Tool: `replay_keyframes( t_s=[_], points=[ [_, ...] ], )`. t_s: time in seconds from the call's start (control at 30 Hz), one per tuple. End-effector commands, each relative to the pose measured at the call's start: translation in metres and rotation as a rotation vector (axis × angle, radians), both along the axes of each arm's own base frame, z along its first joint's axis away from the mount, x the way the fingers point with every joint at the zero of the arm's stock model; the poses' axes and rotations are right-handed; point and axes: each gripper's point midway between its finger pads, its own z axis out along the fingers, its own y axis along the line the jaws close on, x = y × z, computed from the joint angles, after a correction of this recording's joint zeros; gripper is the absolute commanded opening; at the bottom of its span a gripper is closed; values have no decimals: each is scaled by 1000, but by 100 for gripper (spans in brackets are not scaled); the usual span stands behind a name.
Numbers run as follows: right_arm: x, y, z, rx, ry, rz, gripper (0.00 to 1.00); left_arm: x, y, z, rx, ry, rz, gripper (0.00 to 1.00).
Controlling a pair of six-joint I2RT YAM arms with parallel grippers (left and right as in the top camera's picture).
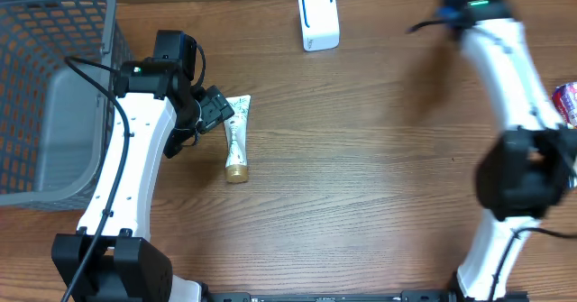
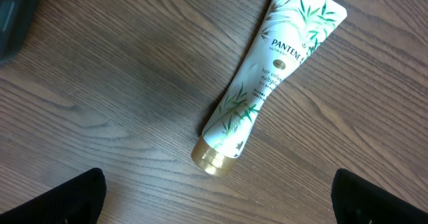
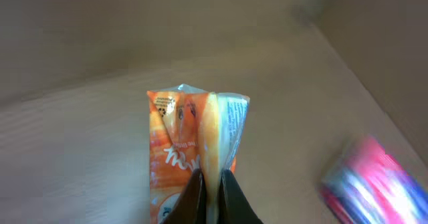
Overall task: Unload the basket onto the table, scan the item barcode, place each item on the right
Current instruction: 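Carry the orange pack right and drop it off the table's right side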
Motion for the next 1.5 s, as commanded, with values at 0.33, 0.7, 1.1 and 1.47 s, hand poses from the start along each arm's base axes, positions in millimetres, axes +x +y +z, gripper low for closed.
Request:
replay_keyframes(
  t_s=[0.33, 0.7, 1.1, 1.47],
  points=[
    [-107, -173, -38, 724, -99, -409, 4, 0, 5, -4, 12, 11, 17, 100],
    [-147, -153, -64, 746, 108, -466, 4, 0, 5, -4, 12, 11, 17, 100],
    [-171, -141, -138, 753, 226, -518, 4, 0, 5, -4, 12, 11, 17, 100],
    [-160, -169, -121, 678, 141, -521, 32, 0, 5, -4, 12, 11, 17, 100]
  ],
)
